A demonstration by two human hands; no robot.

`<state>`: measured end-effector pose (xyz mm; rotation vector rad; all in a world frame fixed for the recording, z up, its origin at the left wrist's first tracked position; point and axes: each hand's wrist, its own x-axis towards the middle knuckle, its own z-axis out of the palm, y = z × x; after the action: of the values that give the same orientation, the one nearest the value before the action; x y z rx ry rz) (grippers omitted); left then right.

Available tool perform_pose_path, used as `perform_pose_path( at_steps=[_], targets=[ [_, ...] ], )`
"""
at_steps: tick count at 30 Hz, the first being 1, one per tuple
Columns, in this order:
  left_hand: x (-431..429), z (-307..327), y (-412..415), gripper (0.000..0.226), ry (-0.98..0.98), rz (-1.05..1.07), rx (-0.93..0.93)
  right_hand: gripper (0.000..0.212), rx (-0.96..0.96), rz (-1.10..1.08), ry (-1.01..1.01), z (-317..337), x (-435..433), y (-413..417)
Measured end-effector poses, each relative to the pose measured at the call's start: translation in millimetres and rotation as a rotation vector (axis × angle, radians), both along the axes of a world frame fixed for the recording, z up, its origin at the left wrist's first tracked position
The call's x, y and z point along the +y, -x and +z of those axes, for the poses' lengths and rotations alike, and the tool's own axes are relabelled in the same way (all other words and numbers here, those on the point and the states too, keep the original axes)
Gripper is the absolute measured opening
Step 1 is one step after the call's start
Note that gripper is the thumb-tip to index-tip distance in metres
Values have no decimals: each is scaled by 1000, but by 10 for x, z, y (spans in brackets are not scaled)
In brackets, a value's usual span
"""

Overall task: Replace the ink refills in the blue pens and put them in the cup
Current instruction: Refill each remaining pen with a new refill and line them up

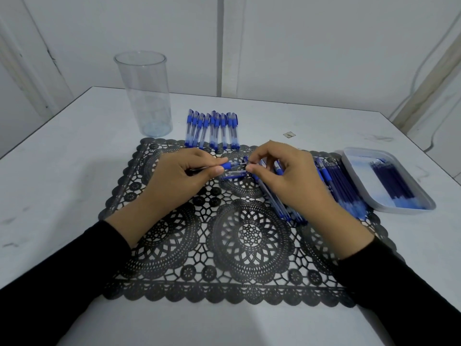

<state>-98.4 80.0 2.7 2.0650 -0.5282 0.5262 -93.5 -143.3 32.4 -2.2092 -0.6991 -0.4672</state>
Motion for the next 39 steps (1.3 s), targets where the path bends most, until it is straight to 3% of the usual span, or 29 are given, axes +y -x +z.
perform_pose_path(
  at_steps=[10, 24, 29, 33, 39],
  targets=[
    [-23, -38, -25, 27, -16, -31, -53, 6, -148, 26, 40, -3, 14, -22],
    [-30, -27, -21, 28, 22, -43, -61, 8, -70, 21, 41, -33, -53, -37],
    [-46, -47, -18, 26, 15, -61, -108, 4, 62, 40, -27, -65, 32, 14],
    [-65, -40, -23, 26, -5, -87, -173, 30, 132, 32, 26, -72, 78, 40],
    [-33, -36, -33, 27, -6, -65, -169, 10, 81, 88, -29, -60, 59, 73]
  ],
)
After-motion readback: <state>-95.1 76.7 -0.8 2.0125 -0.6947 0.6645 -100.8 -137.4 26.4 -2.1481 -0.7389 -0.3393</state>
